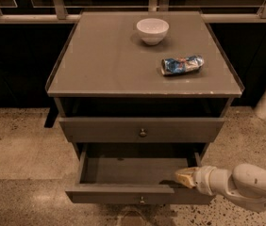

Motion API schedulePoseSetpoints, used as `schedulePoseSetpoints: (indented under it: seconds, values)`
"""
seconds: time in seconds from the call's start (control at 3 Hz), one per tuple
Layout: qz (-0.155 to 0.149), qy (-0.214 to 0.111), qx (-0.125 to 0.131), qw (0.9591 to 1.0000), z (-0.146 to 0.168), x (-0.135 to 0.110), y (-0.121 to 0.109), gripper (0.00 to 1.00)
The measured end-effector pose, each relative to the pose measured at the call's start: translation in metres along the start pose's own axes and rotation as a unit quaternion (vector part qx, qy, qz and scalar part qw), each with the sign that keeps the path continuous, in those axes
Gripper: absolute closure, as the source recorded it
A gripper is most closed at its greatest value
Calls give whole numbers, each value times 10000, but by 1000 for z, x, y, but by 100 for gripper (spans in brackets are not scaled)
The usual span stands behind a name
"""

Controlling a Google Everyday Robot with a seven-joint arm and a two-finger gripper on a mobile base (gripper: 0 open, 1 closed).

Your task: Open middle drawer

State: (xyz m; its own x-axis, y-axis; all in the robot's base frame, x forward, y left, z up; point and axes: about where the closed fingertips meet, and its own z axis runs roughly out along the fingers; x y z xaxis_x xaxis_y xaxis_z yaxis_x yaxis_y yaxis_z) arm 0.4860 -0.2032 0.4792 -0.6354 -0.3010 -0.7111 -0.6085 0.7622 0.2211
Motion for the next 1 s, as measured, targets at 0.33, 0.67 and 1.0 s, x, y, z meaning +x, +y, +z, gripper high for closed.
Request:
schedulePoseSetpoints:
  seconds: [0.33,0.67,1.0]
  values:
    - [-699,-463,166,9963,-18,-59,0,100]
    - [-794,-524,138,9954,-16,-67,5,82]
    - [-794,-524,138,9954,-16,-67,5,59]
